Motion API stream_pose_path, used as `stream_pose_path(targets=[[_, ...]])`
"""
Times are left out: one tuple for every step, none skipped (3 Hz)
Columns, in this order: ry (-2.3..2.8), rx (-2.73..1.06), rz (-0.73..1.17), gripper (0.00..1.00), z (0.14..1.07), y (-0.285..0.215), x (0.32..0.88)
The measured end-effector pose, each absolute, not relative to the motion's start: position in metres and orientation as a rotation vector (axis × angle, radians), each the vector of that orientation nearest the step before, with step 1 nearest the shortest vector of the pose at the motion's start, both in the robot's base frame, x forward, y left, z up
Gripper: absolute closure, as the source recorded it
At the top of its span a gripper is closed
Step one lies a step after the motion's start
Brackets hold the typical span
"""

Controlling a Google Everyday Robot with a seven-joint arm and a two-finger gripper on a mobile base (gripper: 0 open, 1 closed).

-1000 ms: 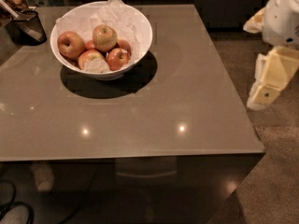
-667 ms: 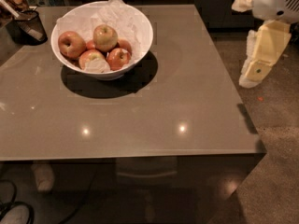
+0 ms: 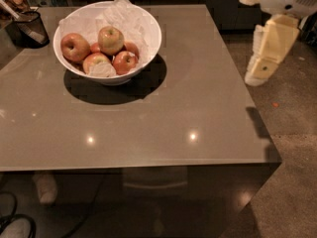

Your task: Pick apple from white bowl

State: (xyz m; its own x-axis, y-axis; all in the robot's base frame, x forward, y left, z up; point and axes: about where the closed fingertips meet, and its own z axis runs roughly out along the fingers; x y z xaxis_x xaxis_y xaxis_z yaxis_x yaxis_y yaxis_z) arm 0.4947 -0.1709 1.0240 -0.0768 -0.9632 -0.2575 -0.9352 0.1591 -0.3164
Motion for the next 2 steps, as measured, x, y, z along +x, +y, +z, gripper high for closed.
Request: stream_pose_path(targets=[[1.966, -1.838, -0.108, 0.00, 1.040, -0.139, 0.530], [1.876, -1.922, -0.118, 0.00, 1.051, -0.098, 0.557]])
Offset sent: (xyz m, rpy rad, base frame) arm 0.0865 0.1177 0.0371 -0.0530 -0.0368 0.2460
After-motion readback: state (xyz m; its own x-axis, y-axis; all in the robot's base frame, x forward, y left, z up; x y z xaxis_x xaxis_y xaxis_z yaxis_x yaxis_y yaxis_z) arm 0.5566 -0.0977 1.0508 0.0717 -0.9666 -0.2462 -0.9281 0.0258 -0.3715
